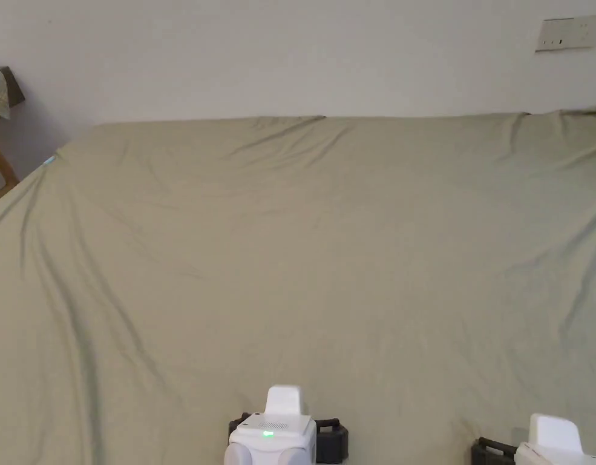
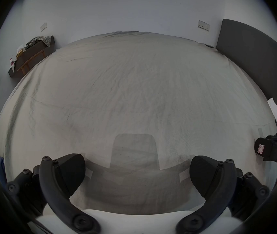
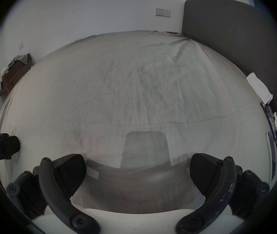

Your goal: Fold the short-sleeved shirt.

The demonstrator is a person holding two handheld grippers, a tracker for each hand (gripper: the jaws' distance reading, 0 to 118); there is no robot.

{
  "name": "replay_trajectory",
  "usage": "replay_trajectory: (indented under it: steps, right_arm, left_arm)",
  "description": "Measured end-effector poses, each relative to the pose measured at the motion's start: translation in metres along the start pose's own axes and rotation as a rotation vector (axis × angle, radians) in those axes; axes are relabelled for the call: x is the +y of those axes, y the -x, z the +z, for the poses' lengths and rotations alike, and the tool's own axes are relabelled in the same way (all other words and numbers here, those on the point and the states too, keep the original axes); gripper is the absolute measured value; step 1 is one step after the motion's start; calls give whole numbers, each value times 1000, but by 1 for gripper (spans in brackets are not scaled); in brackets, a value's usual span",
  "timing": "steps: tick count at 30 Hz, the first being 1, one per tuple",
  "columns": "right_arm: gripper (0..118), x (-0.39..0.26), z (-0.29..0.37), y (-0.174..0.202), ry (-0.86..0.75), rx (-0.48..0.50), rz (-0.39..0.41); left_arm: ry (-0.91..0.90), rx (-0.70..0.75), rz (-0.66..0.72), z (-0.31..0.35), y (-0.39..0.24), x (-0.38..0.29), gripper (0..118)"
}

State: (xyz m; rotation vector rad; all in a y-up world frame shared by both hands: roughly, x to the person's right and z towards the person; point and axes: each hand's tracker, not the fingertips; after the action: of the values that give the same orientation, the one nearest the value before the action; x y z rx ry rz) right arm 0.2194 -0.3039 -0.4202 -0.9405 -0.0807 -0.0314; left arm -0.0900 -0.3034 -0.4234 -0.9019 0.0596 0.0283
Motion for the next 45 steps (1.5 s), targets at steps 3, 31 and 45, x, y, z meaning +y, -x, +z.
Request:
replay_trajectory:
  steps: [3,31,45]
  right_arm:
    - [118,0,0,-1,-1,6,-4]
    - [118,-1,0,0,-2,4,-3]
    - [118,-1,-1,-1,-1,5,-3]
  left_arm:
    - [-2,0,0,0,0,0,118]
    - [1,2,-1,0,0,1,118]
    - [-2,5,-4,2,-3,2,118]
